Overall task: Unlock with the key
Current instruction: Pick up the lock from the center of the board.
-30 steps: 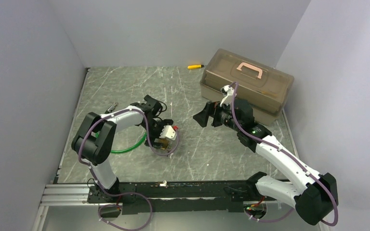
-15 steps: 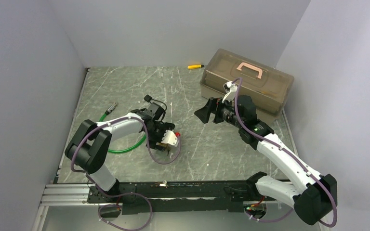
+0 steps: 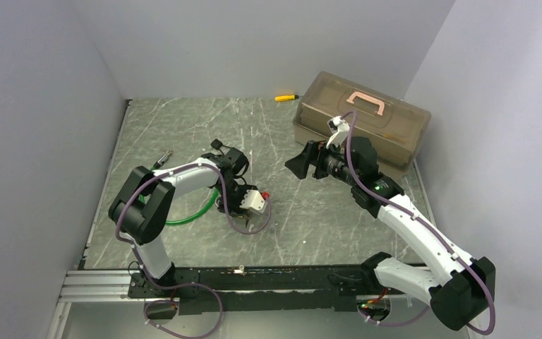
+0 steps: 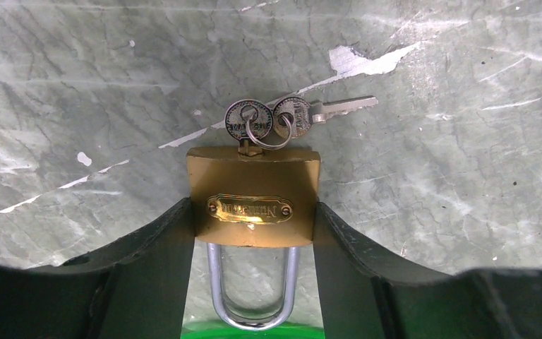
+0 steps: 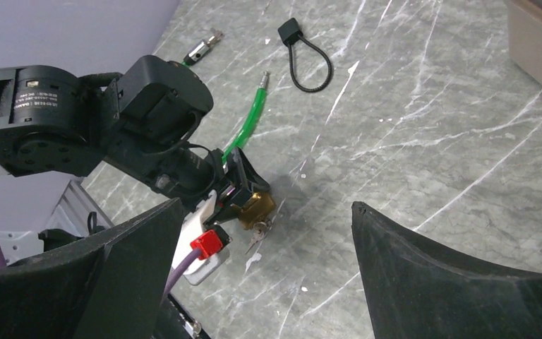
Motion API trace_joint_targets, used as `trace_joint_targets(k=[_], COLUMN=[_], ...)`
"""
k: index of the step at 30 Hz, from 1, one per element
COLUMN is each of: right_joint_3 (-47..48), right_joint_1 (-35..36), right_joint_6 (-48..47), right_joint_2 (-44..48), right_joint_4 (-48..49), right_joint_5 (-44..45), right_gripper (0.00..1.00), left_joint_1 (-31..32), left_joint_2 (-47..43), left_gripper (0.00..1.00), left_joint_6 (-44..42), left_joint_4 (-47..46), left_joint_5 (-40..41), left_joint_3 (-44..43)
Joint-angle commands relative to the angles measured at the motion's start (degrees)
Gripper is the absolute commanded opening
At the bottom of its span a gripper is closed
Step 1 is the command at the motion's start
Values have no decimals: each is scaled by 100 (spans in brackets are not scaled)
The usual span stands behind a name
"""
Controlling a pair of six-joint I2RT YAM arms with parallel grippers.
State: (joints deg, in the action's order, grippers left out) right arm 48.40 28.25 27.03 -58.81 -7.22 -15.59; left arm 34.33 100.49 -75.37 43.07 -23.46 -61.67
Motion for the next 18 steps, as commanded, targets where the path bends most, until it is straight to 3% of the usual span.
trace_joint_targets(k=[1, 4, 13, 18], right_joint_3=[355, 480, 927, 1392], right_joint_1=[-26, -29, -30, 149], right_joint_6=[-29, -53, -57, -182], right_joint_2=[9, -50, -101, -280], right_joint_4=[122, 147, 619, 858], right_joint_5=[-150, -316, -1689, -2488], right_gripper=[90, 87, 76, 69], left_joint_1=[107, 75, 50, 192], left_joint_2=[-192, -1047, -3588, -4354], left_gripper=[9, 0, 0, 0], left_joint_6=[424, 662, 1387, 1342], left_joint_4=[193, 253, 848, 1162], left_joint_5=[-34, 27, -359, -77], left_joint_3=[-47, -87, -813, -1262])
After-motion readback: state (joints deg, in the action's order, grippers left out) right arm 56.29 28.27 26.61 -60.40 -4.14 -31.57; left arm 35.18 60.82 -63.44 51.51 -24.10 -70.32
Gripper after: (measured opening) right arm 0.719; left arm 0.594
